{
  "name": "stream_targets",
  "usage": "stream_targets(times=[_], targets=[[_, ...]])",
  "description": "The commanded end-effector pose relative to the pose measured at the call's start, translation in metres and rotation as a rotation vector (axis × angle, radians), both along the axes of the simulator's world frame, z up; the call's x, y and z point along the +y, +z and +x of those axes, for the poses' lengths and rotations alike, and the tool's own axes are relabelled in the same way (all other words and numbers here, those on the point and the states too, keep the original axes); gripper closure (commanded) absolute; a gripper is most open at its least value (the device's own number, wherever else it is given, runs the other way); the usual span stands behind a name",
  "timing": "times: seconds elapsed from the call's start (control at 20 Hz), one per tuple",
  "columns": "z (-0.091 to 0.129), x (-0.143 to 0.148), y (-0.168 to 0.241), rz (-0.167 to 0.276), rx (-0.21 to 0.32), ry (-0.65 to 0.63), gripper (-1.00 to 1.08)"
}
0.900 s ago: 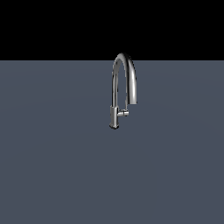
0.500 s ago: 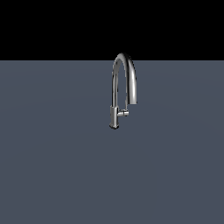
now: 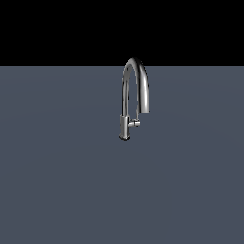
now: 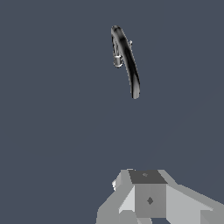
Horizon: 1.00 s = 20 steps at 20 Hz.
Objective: Turn on the faucet by rotating a designated handle.
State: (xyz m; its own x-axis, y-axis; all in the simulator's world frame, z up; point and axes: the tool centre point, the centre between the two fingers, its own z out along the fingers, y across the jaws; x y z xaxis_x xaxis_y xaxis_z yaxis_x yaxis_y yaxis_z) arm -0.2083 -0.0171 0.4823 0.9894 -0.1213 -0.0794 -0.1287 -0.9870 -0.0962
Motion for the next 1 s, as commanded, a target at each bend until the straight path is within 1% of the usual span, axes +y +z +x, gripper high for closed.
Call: stream_targets(times=[0.0,0.95], targets=[[0.011,0.000,-0.003,0.022,0.028,-0.021,1.08],[0.113,-0.010,-0.045,0.234,0.293,-0.217,1.08]])
